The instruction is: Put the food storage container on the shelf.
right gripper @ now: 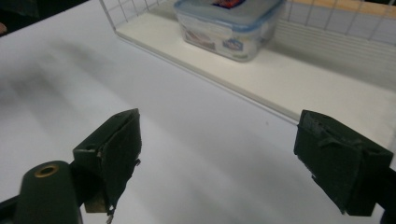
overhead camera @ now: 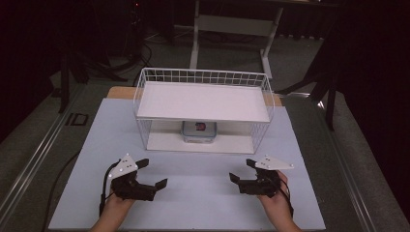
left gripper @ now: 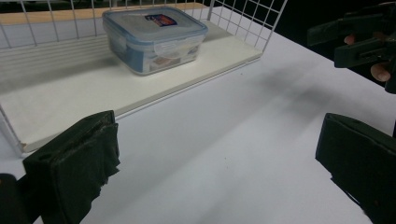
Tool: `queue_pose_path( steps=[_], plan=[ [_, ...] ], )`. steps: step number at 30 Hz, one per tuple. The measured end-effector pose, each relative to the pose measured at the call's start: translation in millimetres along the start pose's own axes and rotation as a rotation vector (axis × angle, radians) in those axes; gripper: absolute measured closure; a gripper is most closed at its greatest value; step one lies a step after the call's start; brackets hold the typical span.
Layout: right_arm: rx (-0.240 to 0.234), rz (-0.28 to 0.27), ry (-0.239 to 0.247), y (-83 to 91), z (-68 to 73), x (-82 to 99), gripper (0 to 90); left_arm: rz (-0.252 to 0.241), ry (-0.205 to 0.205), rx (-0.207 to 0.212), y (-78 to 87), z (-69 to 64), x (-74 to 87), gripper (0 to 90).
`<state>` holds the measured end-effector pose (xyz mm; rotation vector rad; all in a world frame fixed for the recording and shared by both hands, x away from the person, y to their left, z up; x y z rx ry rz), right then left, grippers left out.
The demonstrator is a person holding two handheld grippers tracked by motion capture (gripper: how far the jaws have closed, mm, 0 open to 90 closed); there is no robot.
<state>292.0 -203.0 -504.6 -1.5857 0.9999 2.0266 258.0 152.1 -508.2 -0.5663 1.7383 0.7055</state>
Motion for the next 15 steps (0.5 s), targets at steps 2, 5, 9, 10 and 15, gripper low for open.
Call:
queue_pose_path(
  steps=[2, 5, 9, 10, 15],
  plan=[
    [0.003, 0.002, -0.002, 2.7, -1.1, 1.0, 14.9, 0.000, -0.003, -0.002, 1.8, 0.1, 0.2, 0.4],
    [-0.003, -0.015, -0.004, 13.4, -4.5, 3.3, 17.1, -0.004, 0.003, -0.003, 8.4, -0.6, 1.1, 0.4],
    [-0.018, -0.013, -0.009, 22.3, -6.3, 8.0, 16.9, -0.015, 0.006, 0.000, 14.3, -1.9, 3.1, 0.4],
    [-0.020, -0.011, -0.015, 24.0, -6.5, 9.5, 16.4, -0.017, 0.011, 0.005, 15.2, -1.9, 3.9, 0.4],
    [-0.006, -0.017, -0.020, 28.4, -7.5, 13.6, 16.3, -0.011, 0.020, 0.014, 15.8, -2.3, 8.7, 0.4]
  ],
)
Point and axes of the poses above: each handheld gripper's, and its own axes: y roughly backward along the jaws, x roughly out of its underside, z roughly to its left, the point moved 4 cm from there along -y, roughly forward along the jaws, and after that the axes turned 14 degrees about -z, right-handed, at the moved point
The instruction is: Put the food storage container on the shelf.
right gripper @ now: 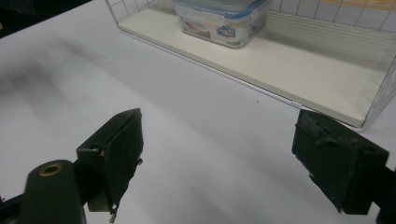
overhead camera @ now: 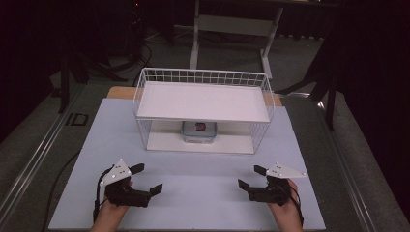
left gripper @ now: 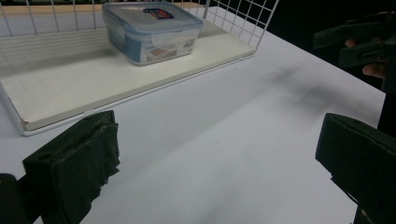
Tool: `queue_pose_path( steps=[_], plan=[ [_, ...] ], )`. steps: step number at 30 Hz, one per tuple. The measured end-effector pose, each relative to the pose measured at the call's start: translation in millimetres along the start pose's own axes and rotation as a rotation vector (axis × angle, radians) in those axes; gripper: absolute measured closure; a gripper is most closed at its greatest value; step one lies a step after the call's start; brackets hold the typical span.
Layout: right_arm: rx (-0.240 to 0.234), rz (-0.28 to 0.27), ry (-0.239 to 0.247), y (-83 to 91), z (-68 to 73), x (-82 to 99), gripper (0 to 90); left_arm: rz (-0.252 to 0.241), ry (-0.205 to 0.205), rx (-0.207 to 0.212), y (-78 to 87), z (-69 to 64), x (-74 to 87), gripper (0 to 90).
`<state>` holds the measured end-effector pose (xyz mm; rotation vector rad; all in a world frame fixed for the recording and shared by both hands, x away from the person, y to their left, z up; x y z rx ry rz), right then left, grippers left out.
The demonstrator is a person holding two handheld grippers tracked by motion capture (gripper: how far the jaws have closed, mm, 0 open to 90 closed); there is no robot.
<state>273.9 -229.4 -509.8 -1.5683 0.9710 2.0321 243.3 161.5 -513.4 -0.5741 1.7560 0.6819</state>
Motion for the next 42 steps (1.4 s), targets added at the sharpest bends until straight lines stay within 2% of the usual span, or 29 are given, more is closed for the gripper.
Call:
queue_pose_path(
  steps=[8, 12, 17, 18, 19, 21, 27, 30, 34, 38, 42],
  plan=[
    [0.010, -0.022, 0.010, 9.1, -7.3, 0.6, 16.3, -0.027, -0.011, 0.026, -1.6, -0.5, 2.1, 0.4],
    [0.016, -0.024, 0.026, 9.5, -14.7, 4.7, 16.3, -0.010, 0.008, 0.043, -6.1, 0.7, 6.3, 0.4],
    [0.010, -0.009, 0.047, 6.6, -21.7, 10.3, 16.2, -0.023, 0.021, 0.046, -6.6, 3.5, 6.0, 0.4],
    [0.014, -0.006, 0.054, 5.7, -23.7, 11.6, 16.2, -0.043, -0.005, 0.042, -6.4, 5.1, 5.6, 0.4],
    [0.011, -0.001, 0.057, 4.8, -27.5, 13.8, 16.2, -0.049, -0.006, 0.045, -6.4, 5.2, 5.5, 0.4],
    [0.006, 0.000, 0.057, 4.2, -30.6, 15.6, 16.3, -0.057, 0.008, 0.065, -6.3, 5.5, 5.4, 0.4],
    [0.010, -0.010, 0.056, 1.4, -34.2, 15.1, 16.3, -0.048, 0.047, 0.073, -10.0, 6.6, 9.1, 0.4],
    [0.001, -0.013, 0.046, 0.5, -34.1, 15.1, 16.3, -0.039, 0.047, 0.064, -10.4, 8.1, 10.9, 0.4],
    [-0.018, -0.011, 0.010, -1.5, -33.6, 15.8, 15.6, -0.039, 0.059, 0.050, -9.1, 11.0, 11.5, 0.4],
    [-0.010, 0.002, 0.029, -4.1, -33.7, 16.6, 15.8, -0.042, 0.052, 0.041, -8.0, 11.5, 10.9, 0.4],
    [-0.008, 0.016, 0.024, -6.2, -34.3, 18.8, 15.8, -0.035, 0.044, 0.038, -7.8, 11.4, 11.4, 0.4]
  ],
)
Point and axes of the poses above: each handheld gripper's, and its own axes: y roughly backward along the jaws, x roughly out of its underside, z roughly to its left, the point moved 4 cm from there along -y, roughly forward along the jaws, and after that the axes turned 14 degrees about -z, right-handed, at the moved point
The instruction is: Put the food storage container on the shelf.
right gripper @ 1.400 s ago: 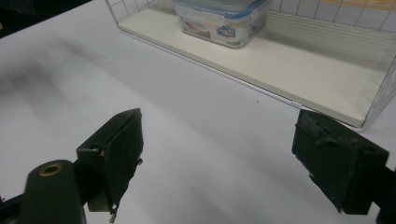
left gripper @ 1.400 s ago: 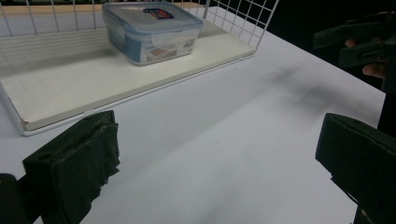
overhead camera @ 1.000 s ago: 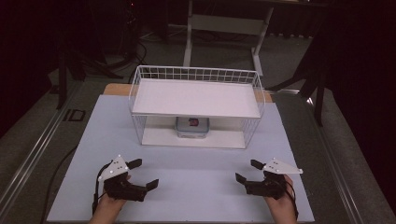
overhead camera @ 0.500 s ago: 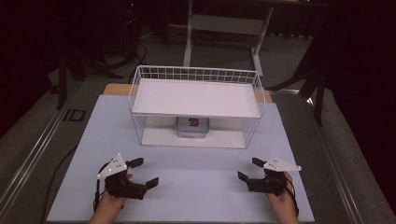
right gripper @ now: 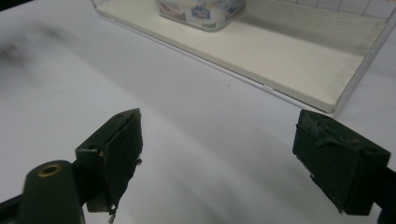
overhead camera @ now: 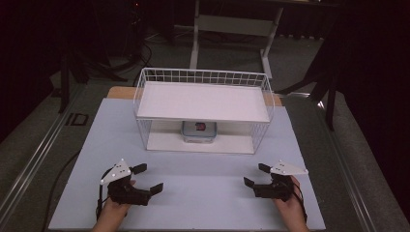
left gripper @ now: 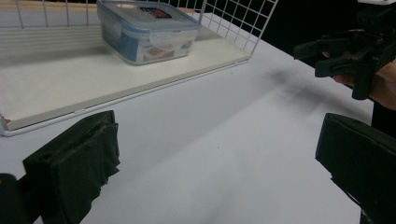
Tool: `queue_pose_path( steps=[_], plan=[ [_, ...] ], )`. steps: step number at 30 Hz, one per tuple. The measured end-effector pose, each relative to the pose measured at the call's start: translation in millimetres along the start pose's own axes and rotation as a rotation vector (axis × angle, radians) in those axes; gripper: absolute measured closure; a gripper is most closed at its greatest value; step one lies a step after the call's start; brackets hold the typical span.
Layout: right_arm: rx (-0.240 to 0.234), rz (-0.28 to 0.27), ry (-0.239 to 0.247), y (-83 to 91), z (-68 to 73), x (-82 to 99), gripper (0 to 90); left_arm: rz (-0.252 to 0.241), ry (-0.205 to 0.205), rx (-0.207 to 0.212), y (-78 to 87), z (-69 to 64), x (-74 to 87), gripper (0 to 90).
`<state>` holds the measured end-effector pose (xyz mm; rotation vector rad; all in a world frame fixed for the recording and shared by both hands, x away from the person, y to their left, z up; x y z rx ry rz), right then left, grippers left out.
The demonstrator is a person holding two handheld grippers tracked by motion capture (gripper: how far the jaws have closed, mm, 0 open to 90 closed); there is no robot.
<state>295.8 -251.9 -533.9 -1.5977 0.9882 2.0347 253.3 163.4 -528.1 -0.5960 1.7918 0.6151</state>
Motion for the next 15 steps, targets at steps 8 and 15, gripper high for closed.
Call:
queue_pose_path(
  steps=[8, 15],
  plan=[
    [-0.002, 0.010, -0.020, -2.5, -2.4, 2.2, 16.1, 0.005, -0.005, -0.008, 0.0, 0.5, 1.0, 0.4],
    [0.002, 0.015, -0.017, -2.2, -2.3, 1.8, 16.0, 0.005, 0.000, -0.012, 1.1, 1.2, 0.8, 0.4]
  ],
)
Point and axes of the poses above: each handheld gripper's, and its own axes: y roughly backward along the jaws, x roughly out of its underside, z roughly to its left, the point moved 4 cm from there along -y, roughly forward along the jaws, and after that the axes turned 14 degrees about -z, right-handed, at the moved point
